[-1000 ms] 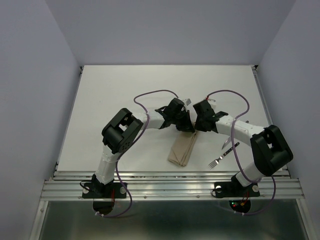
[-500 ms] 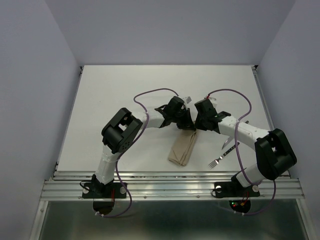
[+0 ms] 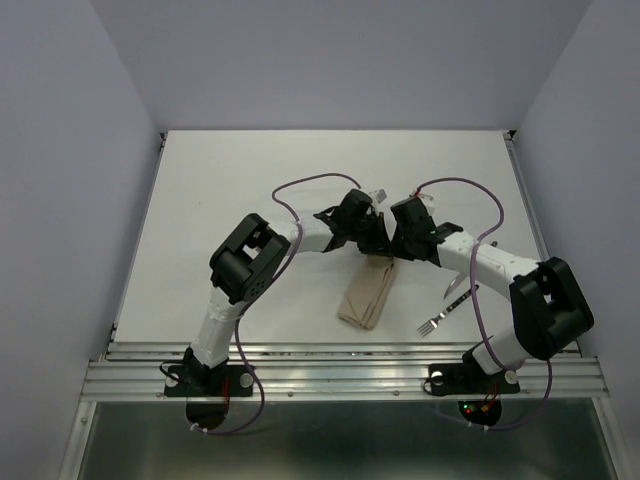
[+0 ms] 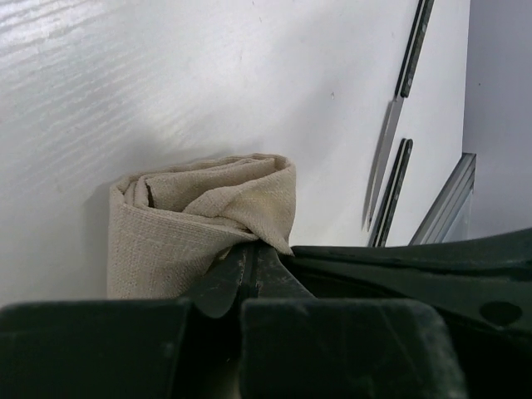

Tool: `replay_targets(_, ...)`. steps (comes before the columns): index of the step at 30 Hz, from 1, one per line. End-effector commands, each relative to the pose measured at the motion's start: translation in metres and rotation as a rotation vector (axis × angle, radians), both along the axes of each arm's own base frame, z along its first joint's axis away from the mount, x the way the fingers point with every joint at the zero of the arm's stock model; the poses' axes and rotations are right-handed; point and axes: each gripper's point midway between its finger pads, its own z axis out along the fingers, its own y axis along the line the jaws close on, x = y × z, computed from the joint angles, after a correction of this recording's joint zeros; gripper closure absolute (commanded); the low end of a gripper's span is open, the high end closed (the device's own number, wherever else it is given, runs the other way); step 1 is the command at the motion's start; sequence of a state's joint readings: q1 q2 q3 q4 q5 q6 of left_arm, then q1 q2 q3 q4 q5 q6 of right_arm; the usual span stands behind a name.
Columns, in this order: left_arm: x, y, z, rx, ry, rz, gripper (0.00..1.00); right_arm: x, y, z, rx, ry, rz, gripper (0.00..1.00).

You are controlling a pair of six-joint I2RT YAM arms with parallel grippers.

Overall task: Fold the napkin into a case and place the utensils inside
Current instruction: Stuff the top corner of the smaller-rectangle-folded napkin into the folded napkin.

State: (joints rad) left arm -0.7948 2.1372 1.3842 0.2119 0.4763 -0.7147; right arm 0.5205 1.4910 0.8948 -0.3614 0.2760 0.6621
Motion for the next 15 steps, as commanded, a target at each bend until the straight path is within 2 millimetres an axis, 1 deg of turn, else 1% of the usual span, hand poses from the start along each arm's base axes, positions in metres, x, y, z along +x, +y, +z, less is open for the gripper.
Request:
replay_targets(1, 0.015, -0.016, 0.019, -0.052, -0.054, -0.017, 1.00, 0.011, 0.010, 0.018, 0.063, -0.062, 0.011, 0.99)
replay_targets(6, 0.025, -0.022, 0.024, -0.079, -0.055, 0.019, 1.00, 0.009, 0.014, 0.017, 0.083, -0.053, 0.020, 0.99)
replay_targets(9, 0.026, -0.022, 0.024, -0.090, -0.050, 0.042, 1.00, 0.007, 0.014, 0.014, 0.087, -0.048, 0.021, 0.99)
replay_targets(10, 0.026, -0.024, 0.027, -0.105, -0.045, 0.050, 1.00, 0.007, 0.013, 0.014, 0.085, -0.049, 0.013, 0.99)
replay_targets(14, 0.021, -0.019, 0.025, -0.113, -0.025, 0.079, 1.00, 0.006, 0.008, 0.008, 0.068, -0.041, -0.005, 0.99)
replay_targets(15, 0.021, -0.017, 0.033, -0.127, -0.033, 0.088, 1.00, 0.006, 0.007, 0.007, 0.063, -0.040, -0.013, 0.99)
